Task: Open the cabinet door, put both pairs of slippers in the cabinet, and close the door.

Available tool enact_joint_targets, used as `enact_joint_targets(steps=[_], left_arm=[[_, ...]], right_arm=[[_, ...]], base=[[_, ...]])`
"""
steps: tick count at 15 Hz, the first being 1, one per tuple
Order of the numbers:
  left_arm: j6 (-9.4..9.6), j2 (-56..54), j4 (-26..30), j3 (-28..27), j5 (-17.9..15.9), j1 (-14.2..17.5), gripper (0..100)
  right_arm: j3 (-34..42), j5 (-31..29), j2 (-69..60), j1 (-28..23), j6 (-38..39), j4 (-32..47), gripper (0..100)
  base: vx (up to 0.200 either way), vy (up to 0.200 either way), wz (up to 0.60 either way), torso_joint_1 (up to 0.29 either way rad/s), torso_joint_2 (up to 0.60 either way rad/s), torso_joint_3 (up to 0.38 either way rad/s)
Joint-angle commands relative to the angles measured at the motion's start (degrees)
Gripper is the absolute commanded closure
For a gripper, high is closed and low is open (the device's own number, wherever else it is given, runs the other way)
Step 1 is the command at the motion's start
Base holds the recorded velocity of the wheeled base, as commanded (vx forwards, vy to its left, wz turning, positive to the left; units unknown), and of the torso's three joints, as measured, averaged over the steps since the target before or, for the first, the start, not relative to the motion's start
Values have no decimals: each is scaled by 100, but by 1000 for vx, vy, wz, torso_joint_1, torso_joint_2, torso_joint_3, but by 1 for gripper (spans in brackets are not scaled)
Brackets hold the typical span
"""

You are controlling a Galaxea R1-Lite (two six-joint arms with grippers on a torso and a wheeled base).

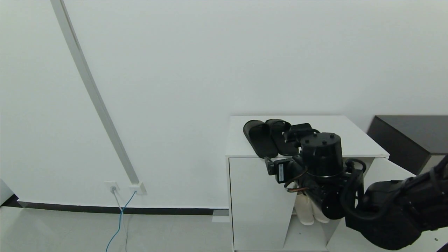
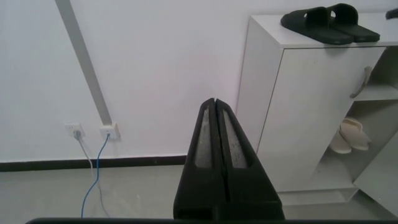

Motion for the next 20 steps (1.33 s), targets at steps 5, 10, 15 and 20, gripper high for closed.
enact_joint_targets(steps=[5, 10, 15, 20], left_arm=[[9, 9, 0, 0, -2, 1, 100], [0, 0, 0, 0, -2, 1, 100], [0, 9, 0, 0, -2, 1, 100], [-9, 9, 0, 0, 7, 1, 100]], right_arm=[[-202, -38, -295, -27, 461, 397, 0], [79, 41, 39, -317, 478, 159, 0], [97, 419, 672, -405, 417, -368, 0], [-281, 771, 1498, -739, -22, -1185, 0]], base=[[120, 0, 0, 1, 1, 1], [200, 0, 0, 2, 0, 2], [80, 0, 0, 3, 0, -1], [0, 0, 0, 0, 0, 0]])
